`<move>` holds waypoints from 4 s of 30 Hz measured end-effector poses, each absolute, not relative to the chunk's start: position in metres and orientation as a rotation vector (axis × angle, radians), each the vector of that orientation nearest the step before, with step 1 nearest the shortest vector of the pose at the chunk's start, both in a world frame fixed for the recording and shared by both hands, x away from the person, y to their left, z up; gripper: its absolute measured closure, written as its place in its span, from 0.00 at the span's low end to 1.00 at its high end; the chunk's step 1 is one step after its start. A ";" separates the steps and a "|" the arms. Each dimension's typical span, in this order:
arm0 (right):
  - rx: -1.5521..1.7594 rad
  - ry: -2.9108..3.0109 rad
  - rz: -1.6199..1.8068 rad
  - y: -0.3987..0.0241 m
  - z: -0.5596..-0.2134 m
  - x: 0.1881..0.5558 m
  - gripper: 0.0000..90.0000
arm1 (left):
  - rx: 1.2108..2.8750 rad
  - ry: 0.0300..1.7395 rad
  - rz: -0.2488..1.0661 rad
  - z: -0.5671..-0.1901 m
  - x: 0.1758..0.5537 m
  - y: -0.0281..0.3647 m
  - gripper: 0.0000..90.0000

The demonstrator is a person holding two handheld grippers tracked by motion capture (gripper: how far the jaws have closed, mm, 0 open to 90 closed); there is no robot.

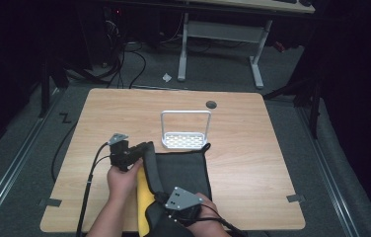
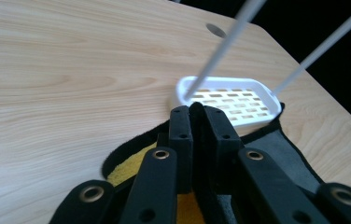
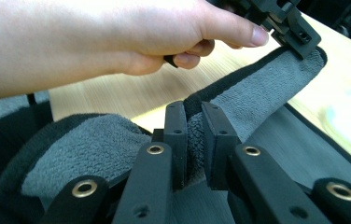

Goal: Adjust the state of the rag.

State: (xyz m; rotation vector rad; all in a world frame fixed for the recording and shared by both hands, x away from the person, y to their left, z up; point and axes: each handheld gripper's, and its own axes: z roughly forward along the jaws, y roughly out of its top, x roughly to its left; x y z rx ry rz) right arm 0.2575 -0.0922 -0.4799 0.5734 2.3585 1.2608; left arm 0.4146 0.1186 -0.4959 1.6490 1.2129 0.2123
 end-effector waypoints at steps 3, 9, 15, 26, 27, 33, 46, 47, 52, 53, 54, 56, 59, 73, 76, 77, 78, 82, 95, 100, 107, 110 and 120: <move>0.606 2.353 1.245 -0.112 -0.483 0.255 0.91 | 1.673 1.194 0.198 -0.497 0.416 0.096 0.91; 0.663 2.349 1.203 -0.146 -0.490 0.253 0.91 | 1.740 1.155 0.183 -0.497 0.422 0.054 0.91; 0.709 2.334 1.188 -0.170 -0.492 0.248 0.91 | 1.795 1.135 0.181 -0.497 0.426 0.024 0.91; 0.737 2.326 1.165 -0.188 -0.497 0.245 0.91 | 1.826 1.125 0.169 -0.497 0.431 0.005 0.91; 0.740 2.324 1.164 -0.189 -0.497 0.246 0.91 | 1.825 1.121 0.171 -0.495 0.431 0.004 0.91; 0.745 2.326 1.162 -0.194 -0.496 0.247 0.88 | 1.839 1.100 0.157 -0.493 0.432 -0.007 0.90; 0.849 2.223 1.220 -0.213 -0.493 0.253 0.65 | 1.825 0.996 0.089 -0.497 0.424 -0.020 0.57; 0.849 2.225 1.212 -0.214 -0.495 0.254 0.65 | 1.822 0.988 0.095 -0.495 0.422 -0.018 0.56; 0.869 2.234 1.192 -0.215 -0.500 0.259 0.66 | 1.799 0.977 0.111 -0.489 0.412 0.000 0.57; 0.873 2.239 1.188 -0.215 -0.501 0.260 0.66 | 1.804 0.977 0.113 -0.489 0.409 0.005 0.57; 0.873 2.242 1.185 -0.215 -0.502 0.261 0.66 | 1.804 0.975 0.116 -0.489 0.405 0.012 0.58; 0.882 2.247 1.177 -0.216 -0.504 0.262 0.68 | 1.814 0.974 0.136 -0.489 0.396 0.025 0.59; 0.886 2.249 1.176 -0.216 -0.504 0.263 0.69 | 1.843 0.977 0.161 -0.494 0.381 0.047 0.62; 0.977 2.261 1.145 -0.211 -0.510 0.305 0.90 | 1.985 0.979 0.148 -0.528 0.350 0.085 0.87; 1.022 2.279 1.104 -0.207 -0.512 0.330 1.00 | 2.053 0.960 0.177 -0.533 0.354 0.079 0.94; 1.031 2.283 1.078 -0.205 -0.514 0.338 1.00 | 2.057 0.950 0.185 -0.533 0.354 0.078 0.94; 1.039 2.291 1.056 -0.202 -0.516 0.344 1.00 | 2.062 0.945 0.188 -0.533 0.354 0.078 0.94; 1.059 2.357 0.975 -0.196 -0.529 0.351 1.00 | 2.071 0.933 0.170 -0.533 0.348 0.083 0.94; 1.052 2.417 1.045 -0.208 -0.528 0.315 0.92 | 2.068 0.912 0.126 -0.527 0.328 0.088 0.84; 1.062 2.408 1.063 -0.211 -0.526 0.318 0.85 | 1.961 1.049 0.177 -0.522 0.351 0.106 0.64; 1.070 2.388 1.108 -0.213 -0.523 0.320 0.81 | 1.891 1.144 0.118 -0.526 0.384 0.096 0.51; 1.074 2.365 1.110 -0.215 -0.522 0.320 0.80 | 1.874 1.201 0.083 -0.529 0.395 0.093 0.56; 1.096 2.296 1.092 -0.216 -0.516 0.340 0.73 | 1.913 1.153 0.121 -0.537 0.398 0.089 0.86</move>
